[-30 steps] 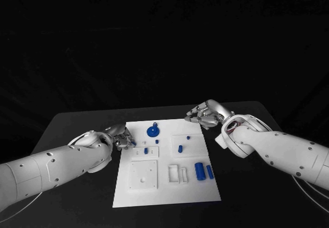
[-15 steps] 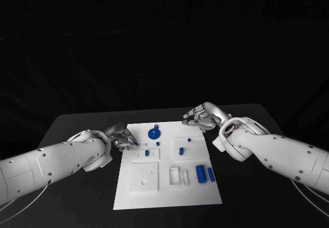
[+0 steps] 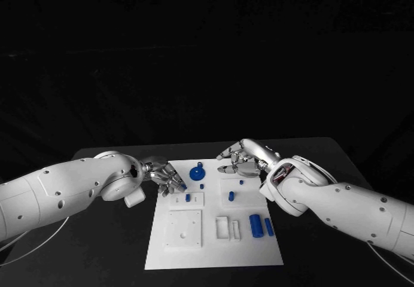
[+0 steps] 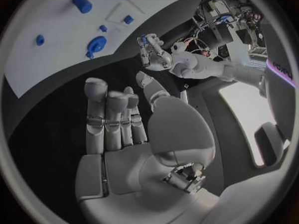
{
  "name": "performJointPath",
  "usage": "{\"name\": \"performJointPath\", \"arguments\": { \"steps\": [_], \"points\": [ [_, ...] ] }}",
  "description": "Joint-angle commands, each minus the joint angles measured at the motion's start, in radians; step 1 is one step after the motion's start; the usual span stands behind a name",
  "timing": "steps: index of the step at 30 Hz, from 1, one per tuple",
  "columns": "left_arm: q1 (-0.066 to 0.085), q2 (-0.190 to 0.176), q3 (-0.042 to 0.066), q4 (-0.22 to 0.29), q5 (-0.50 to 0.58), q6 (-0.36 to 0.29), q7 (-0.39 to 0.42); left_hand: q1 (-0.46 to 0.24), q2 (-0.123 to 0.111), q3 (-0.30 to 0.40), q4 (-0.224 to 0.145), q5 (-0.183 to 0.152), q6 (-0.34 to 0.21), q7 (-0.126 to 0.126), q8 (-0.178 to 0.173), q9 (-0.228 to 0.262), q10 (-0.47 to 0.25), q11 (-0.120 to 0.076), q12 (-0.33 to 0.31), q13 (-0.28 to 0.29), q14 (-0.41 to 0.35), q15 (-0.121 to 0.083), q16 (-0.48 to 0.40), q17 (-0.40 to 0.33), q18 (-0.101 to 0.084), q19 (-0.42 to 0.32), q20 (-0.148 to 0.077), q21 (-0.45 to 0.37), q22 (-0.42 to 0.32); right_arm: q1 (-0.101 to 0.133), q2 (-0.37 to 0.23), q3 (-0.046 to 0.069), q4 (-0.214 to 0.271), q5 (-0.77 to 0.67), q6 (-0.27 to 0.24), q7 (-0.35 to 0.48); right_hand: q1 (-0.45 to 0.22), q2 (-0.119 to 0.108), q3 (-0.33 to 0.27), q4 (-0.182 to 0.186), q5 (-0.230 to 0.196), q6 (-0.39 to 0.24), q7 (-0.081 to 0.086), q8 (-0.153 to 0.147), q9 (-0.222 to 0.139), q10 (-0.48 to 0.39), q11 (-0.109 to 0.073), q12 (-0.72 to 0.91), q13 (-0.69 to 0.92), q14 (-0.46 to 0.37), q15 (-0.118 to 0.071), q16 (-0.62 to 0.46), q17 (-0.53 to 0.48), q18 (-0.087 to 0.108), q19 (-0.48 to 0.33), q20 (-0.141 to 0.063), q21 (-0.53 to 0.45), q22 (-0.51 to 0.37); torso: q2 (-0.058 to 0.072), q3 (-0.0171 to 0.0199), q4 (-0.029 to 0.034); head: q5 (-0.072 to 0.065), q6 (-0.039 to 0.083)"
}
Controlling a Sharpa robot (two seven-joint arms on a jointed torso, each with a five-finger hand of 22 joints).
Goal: Assemble the parts on the task board
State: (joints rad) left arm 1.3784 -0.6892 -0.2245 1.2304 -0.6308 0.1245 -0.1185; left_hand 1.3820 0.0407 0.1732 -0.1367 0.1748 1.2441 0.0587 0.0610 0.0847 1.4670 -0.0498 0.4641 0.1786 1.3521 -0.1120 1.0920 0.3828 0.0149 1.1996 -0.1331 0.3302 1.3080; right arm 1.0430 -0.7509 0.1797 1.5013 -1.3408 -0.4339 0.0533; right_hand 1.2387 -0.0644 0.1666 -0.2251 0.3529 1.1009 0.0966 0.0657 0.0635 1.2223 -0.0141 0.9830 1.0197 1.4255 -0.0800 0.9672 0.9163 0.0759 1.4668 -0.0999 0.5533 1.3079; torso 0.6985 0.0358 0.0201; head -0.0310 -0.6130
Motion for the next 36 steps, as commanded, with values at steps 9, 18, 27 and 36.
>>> {"name": "performJointPath", "arguments": {
  "steps": [9, 18, 27, 36],
  "points": [
    [0.011, 0.016, 0.000, 0.007, 0.298, 0.303, -0.094, -0.017, 0.002, 0.007, -0.017, 0.050, 0.032, -0.025, 0.004, 0.170, 0.044, -0.006, 0.012, 0.007, -0.011, -0.003, 0.016, 0.009, -0.013, -0.011, -0.001, 0.012, 0.021, 0.000, 0.038, -0.041, 0.033, -0.280, -0.011, 0.078, 0.046, -0.009, -0.014, -0.047, -0.035, -0.034, -0.015, -0.004, -0.001, -0.009, -0.014, -0.016, -0.016, -0.020, -0.009, -0.023, -0.021, -0.004, -0.015, -0.006, -0.031, 0.055, 0.003, -0.0006, -0.0011, 0.017, 0.016],
    [0.012, 0.030, 0.000, 0.002, 0.353, 0.350, -0.098, -0.026, 0.002, 0.015, -0.025, 0.061, 0.029, -0.025, 0.003, 0.189, 0.044, -0.006, 0.015, 0.010, -0.012, -0.004, 0.019, 0.012, -0.012, -0.013, -0.001, 0.019, 0.021, 0.005, 0.061, -0.089, 0.048, -0.364, 0.038, 0.092, 0.067, -0.019, -0.065, -0.047, -0.036, -0.052, -0.029, -0.004, -0.001, -0.010, -0.026, -0.027, -0.021, -0.024, -0.018, -0.030, -0.027, -0.018, -0.017, -0.018, -0.047, 0.054, 0.004, -0.0009, 0.0009, 0.033, 0.012],
    [0.012, 0.035, 0.000, 0.007, 0.362, 0.374, -0.093, -0.027, 0.002, 0.017, -0.027, 0.064, 0.028, -0.025, 0.003, 0.194, 0.044, -0.006, 0.017, 0.010, -0.012, -0.004, 0.021, 0.014, -0.011, -0.014, -0.001, 0.022, 0.021, 0.011, 0.077, -0.133, 0.060, -0.382, 0.095, 0.101, 0.072, -0.011, -0.094, -0.047, -0.035, -0.060, -0.033, -0.004, -0.001, -0.001, -0.029, -0.012, -0.004, -0.021, -0.021, -0.018, -0.016, -0.022, -0.013, -0.021, -0.036, 0.056, 0.004, -0.0004, 0.0016, 0.042, 0.005],
    [0.012, 0.036, 0.001, 0.006, 0.354, 0.380, -0.096, -0.028, 0.002, 0.018, -0.028, 0.065, 0.028, -0.025, 0.003, 0.197, 0.044, -0.006, 0.017, 0.010, -0.012, -0.004, 0.022, 0.015, -0.011, -0.015, 0.000, 0.023, 0.021, 0.012, 0.074, -0.140, 0.069, -0.375, 0.103, 0.107, 0.067, -0.005, -0.098, -0.046, -0.032, -0.043, -0.029, -0.004, -0.001, 0.004, -0.026, -0.002, 0.006, -0.018, -0.019, -0.010, -0.007, -0.022, -0.011, -0.020, -0.026, 0.058, 0.005, -0.0001, 0.0004, 0.045, 0.000]
  ]
}}
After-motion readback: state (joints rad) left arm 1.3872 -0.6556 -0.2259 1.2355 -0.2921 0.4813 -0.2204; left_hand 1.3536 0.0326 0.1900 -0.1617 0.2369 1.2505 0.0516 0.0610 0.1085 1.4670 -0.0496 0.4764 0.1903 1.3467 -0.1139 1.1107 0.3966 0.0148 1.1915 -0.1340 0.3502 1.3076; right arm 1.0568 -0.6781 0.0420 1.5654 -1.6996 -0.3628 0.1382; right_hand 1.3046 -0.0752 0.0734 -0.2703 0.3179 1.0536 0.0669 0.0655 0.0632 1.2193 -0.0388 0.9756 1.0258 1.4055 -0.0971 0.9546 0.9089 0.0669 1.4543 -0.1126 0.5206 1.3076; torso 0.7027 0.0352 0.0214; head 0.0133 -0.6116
